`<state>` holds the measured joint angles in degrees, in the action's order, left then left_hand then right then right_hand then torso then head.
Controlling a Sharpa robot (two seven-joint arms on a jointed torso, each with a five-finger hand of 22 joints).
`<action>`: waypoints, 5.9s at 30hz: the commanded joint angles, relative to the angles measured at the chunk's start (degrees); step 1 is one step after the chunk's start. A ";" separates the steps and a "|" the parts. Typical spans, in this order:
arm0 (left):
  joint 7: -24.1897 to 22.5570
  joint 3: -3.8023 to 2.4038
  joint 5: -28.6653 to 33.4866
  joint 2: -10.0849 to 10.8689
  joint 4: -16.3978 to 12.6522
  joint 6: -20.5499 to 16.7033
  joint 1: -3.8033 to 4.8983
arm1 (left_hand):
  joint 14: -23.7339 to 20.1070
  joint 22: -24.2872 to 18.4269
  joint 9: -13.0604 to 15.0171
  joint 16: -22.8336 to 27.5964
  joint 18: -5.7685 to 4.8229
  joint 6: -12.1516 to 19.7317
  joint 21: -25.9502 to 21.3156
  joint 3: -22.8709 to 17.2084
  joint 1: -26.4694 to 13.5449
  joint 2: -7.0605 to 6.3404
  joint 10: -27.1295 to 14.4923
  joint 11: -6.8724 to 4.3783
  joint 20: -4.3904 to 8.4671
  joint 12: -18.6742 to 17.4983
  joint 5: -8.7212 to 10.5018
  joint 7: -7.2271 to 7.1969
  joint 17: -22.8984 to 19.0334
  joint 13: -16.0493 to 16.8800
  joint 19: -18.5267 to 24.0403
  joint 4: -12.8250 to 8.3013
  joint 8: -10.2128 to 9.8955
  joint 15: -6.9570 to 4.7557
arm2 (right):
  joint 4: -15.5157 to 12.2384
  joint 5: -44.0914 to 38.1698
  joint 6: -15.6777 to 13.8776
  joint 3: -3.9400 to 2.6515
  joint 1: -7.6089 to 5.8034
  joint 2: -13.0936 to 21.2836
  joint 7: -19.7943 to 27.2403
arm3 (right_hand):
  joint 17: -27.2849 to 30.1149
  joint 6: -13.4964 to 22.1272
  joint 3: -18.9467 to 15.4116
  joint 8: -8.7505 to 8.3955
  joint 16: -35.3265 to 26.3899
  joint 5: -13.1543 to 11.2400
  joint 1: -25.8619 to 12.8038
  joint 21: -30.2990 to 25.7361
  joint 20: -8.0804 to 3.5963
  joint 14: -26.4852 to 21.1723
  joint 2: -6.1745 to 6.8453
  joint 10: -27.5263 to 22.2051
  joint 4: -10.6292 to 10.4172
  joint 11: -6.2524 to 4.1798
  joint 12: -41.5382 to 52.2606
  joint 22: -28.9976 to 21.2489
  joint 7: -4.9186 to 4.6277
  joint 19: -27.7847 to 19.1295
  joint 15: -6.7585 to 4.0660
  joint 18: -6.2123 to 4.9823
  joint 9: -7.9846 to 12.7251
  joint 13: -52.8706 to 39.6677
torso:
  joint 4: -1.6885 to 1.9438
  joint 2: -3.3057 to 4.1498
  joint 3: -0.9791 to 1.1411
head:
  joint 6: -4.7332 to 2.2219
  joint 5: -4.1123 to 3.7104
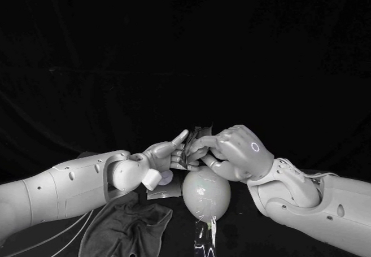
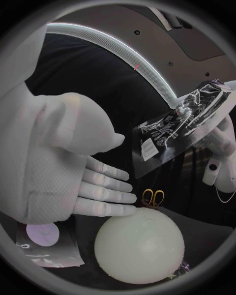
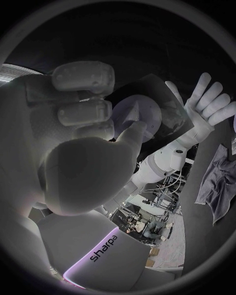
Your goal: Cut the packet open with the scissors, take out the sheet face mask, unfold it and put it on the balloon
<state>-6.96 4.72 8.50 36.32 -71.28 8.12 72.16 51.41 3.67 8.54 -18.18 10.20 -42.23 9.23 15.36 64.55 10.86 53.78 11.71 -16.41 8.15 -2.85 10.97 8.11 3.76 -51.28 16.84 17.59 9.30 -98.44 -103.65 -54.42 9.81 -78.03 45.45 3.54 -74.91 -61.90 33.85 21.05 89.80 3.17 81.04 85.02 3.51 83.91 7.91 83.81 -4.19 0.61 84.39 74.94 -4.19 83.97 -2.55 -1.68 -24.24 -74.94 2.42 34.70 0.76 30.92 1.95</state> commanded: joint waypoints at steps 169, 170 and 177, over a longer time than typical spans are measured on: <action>-9.14 -0.11 -6.69 0.38 -0.78 -9.05 0.03 | 18.51 0.93 27.30 -10.21 0.29 -3.03 2.99 -41.43 21.97 -8.30 23.48 -8.57 6.85 7.33 0.08 -3.77 23.01 5.55 -16.31 -4.20 20.76 -8.85 | -4.28 -3.46 26.42 -0.07 -0.06 -4.36 -29.53 | -15.09 27.83 -10.97 -14.98 0.20 -0.33 1.97 4.98 -3.92 6.09 2.05 5.88 -1.45 -3.73 4.49 15.06 2.87 6.03 -4.36 1.68 10.11 -14.26 | 0.00 -0.04 0.06 | 1.06 -2.57; -9.09 -0.11 -6.72 0.37 -0.78 -9.01 0.03 | 18.51 0.93 27.30 -10.21 0.29 -3.03 2.99 -41.43 21.97 -8.30 23.48 -8.57 6.85 7.33 0.08 -3.77 23.01 5.55 -16.31 -4.20 20.76 -8.85 | -4.11 -3.41 26.50 -0.07 -0.06 -4.54 -29.39 | -15.09 26.39 -10.67 -14.54 0.20 -0.33 1.87 4.98 -3.89 6.09 1.81 5.94 -1.47 -3.78 4.70 15.06 2.84 6.03 -4.40 1.68 9.63 -14.42 | 0.00 -0.03 0.07 | 1.07 -2.57; -8.89 -0.11 -6.81 0.34 -0.79 -8.76 0.03 | 18.51 0.94 27.33 -10.24 0.29 -3.03 3.00 -41.47 21.94 -8.32 23.48 -8.58 6.85 7.37 0.08 -3.78 23.04 5.57 -16.32 -4.22 20.77 -8.86 | -3.44 -3.05 26.81 -0.07 -0.06 -5.00 -28.60 | -15.09 16.25 -8.78 -10.93 0.20 -0.26 0.69 4.98 -3.35 6.09 0.06 6.04 -2.17 -1.97 5.06 15.06 0.80 6.03 -3.43 1.68 6.78 -14.67 | -0.01 -0.06 0.06 | 1.25 -2.72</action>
<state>-15.67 4.70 2.40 36.94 -71.69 -2.37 72.10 70.23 4.53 35.91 -28.11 9.58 -45.63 11.93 -23.49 87.04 2.62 77.56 3.11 -9.53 15.31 -2.50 7.30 31.11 9.25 -67.27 15.02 38.15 0.68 -101.99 -106.54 -27.87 9.74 -78.10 40.53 -25.99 -74.92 -45.23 24.81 9.92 89.75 2.99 81.57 89.80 -0.22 83.97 8.28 83.89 -6.53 -1.50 89.14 74.93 -3.15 83.91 -6.21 -0.80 -17.22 -74.95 2.44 34.67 0.82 32.11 -0.71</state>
